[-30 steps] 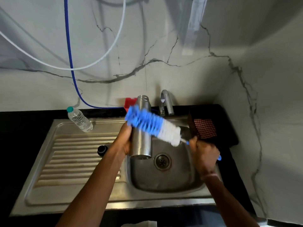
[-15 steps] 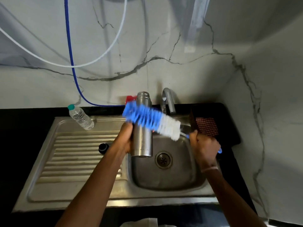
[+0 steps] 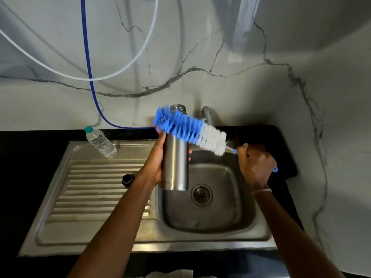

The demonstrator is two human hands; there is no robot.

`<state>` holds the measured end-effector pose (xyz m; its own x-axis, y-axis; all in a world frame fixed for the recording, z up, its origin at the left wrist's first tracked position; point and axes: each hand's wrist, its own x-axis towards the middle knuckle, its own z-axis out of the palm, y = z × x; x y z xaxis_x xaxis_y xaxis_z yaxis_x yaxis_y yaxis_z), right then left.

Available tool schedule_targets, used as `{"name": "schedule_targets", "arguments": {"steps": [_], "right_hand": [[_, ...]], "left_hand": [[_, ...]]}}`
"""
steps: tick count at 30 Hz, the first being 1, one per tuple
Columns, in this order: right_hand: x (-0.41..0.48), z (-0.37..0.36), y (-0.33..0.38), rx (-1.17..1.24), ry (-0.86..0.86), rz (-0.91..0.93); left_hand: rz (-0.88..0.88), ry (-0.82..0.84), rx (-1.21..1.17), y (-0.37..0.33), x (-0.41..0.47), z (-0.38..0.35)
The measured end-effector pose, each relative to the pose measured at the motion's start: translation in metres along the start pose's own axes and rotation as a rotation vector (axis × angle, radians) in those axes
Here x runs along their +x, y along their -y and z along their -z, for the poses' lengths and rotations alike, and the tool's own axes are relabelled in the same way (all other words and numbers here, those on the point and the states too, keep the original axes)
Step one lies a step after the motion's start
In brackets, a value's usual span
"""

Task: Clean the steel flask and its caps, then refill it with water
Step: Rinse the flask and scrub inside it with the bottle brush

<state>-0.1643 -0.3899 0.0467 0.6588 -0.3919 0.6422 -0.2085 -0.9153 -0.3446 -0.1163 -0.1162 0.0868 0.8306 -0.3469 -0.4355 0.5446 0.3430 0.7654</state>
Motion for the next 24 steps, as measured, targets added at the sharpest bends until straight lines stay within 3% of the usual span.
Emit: {"name": "schedule_targets", "arguments": {"steps": [3,5,8,10,13,15,16,17,18,19,20,21,22,24], "right_hand": [[-0.052,0.024,-0.004,0.139,0.053,0.135],[-0.070,0.030,-0.011,0.200,0.080,0.155],[-0.046,0.014,-0.020,-0.021,0.141,0.222],[-0.014,-0.007,-0.013,-0.117,0.103,0.124],[0.032,-0.015,0.018,-0.026,-0.009,-0.090],[0.034,-0.009,0.027,0.009,0.017,-0.042],[0.023,-0.005,0.026,0.004,0.033,0.029],[0.005,-0.001,0.023,0.015,0.049,0.110],[-0.015,0.005,0.020,0.052,0.075,0.158],[-0.036,0.011,0.017,0.104,0.110,0.164],[-0.056,0.015,0.012,0.149,0.128,0.153],[-0.070,0.017,0.007,0.181,0.134,0.134],[-0.075,0.018,0.003,0.190,0.134,0.123],[-0.061,0.012,0.001,0.132,0.122,0.127]], "left_hand": [[0.013,-0.119,-0.017,-0.007,-0.001,0.014],[0.035,-0.056,-0.064,-0.023,0.000,0.012],[0.056,0.049,-0.071,-0.031,-0.001,0.007],[0.115,0.048,-0.089,-0.021,-0.001,0.000],[0.041,-0.069,-0.084,-0.011,-0.001,-0.002],[0.013,-0.080,-0.126,-0.011,0.000,0.004],[0.003,-0.061,-0.066,-0.010,-0.006,-0.001],[-0.062,0.150,-0.081,-0.008,-0.012,0.011],[-0.035,0.238,-0.072,-0.010,-0.019,0.016],[0.013,0.175,0.033,-0.016,-0.021,0.018],[-0.018,0.247,0.146,-0.019,-0.022,0.025],[-0.040,0.161,0.138,-0.025,-0.009,0.030],[-0.072,-0.041,0.106,-0.030,0.002,0.028],[-0.065,-0.041,-0.011,-0.032,0.002,0.038]]}}
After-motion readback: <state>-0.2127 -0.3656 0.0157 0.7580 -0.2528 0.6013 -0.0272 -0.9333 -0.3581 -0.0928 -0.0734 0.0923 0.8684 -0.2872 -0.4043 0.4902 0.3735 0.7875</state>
